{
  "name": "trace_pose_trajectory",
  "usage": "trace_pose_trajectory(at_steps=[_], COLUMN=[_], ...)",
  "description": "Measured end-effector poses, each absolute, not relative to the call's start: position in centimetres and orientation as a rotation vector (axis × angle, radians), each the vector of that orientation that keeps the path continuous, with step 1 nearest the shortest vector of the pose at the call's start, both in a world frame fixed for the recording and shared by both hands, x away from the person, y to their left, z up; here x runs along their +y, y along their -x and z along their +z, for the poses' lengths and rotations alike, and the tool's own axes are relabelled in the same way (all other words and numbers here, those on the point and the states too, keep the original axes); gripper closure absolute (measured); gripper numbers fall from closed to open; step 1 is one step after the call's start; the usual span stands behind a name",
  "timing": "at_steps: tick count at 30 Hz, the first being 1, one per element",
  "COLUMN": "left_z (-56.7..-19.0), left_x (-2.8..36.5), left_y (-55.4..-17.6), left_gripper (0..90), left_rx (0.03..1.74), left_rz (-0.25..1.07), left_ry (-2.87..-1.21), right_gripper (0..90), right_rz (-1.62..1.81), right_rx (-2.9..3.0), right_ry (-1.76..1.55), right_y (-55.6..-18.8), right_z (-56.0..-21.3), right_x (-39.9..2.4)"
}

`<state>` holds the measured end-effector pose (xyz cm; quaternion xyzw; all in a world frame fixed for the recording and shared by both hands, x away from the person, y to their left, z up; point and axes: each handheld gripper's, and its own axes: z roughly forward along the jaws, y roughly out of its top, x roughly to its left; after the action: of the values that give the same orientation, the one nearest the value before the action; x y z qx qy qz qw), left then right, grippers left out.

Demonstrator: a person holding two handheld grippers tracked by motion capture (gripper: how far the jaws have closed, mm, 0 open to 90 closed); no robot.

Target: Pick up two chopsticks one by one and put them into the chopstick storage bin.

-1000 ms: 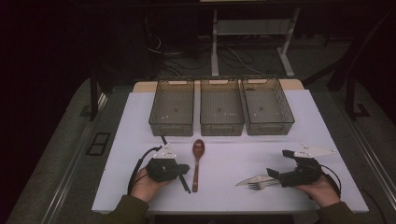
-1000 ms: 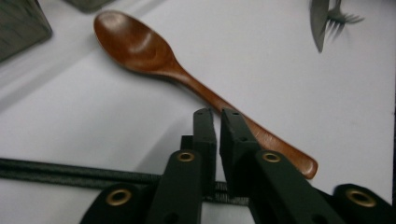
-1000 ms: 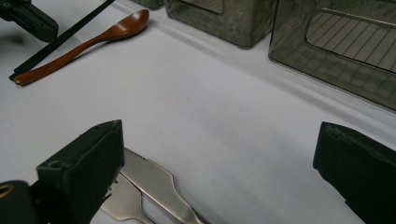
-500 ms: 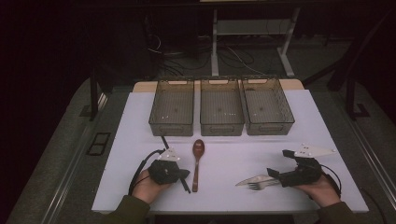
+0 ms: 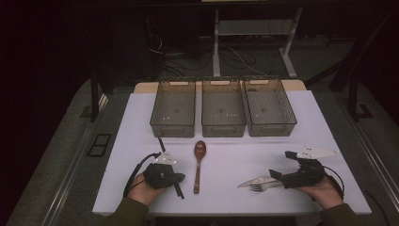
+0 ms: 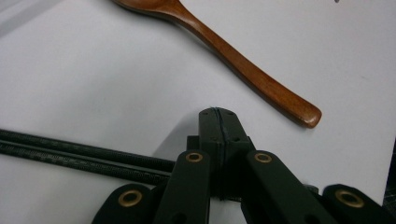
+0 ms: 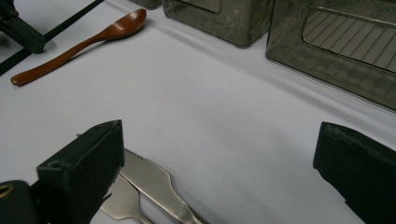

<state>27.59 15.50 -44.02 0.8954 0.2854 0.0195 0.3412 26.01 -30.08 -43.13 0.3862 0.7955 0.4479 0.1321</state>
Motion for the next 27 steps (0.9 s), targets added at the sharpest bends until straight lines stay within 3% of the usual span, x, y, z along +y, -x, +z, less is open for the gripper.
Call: trace_pose_trajectory(at_steps=[27], left_z=[-43.6], left_x=[19.1], left_y=[-27.0], left_gripper=[88.7], left_rx=[0.884], left_rz=[0.117], left_ry=[-2.326], right_gripper=[1.5], right_rz=[1.298], right_rx=[2.308], right_ry=[-1.124], right_y=[-26.0], right_z=[-43.2], right_x=[-30.0])
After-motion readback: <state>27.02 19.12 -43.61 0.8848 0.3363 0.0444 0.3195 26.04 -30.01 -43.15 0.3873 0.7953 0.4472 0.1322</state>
